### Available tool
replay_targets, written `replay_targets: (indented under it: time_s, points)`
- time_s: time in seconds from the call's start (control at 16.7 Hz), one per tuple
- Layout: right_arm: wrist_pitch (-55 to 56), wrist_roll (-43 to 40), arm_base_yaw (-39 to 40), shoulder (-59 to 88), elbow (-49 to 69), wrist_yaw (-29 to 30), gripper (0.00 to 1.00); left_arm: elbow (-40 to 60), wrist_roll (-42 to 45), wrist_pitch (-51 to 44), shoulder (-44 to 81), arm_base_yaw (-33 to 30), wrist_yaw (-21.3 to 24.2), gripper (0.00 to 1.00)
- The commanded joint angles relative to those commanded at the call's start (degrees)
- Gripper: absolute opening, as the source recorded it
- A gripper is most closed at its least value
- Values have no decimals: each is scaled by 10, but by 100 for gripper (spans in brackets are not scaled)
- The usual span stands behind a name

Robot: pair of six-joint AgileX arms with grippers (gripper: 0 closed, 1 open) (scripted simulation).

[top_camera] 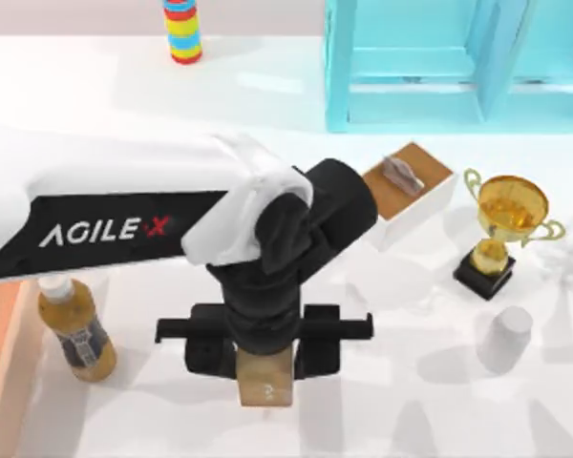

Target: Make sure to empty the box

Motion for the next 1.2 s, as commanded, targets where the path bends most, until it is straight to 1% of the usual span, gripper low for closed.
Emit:
replay_targets:
  time_s: [0.12,0.36,1.14,1.2]
  points:
    - [0,0,0,0,0,0,100,-15,-1,20,9,0,1,0]
    - [0,0,0,0,0,0,100,-16,-1,21,10,0,1,0]
    - [0,0,0,0,0,0,100,-16,-1,21,10,0,1,98]
    - [0,0,0,0,0,0,100,-16,-1,21,10,0,1,100]
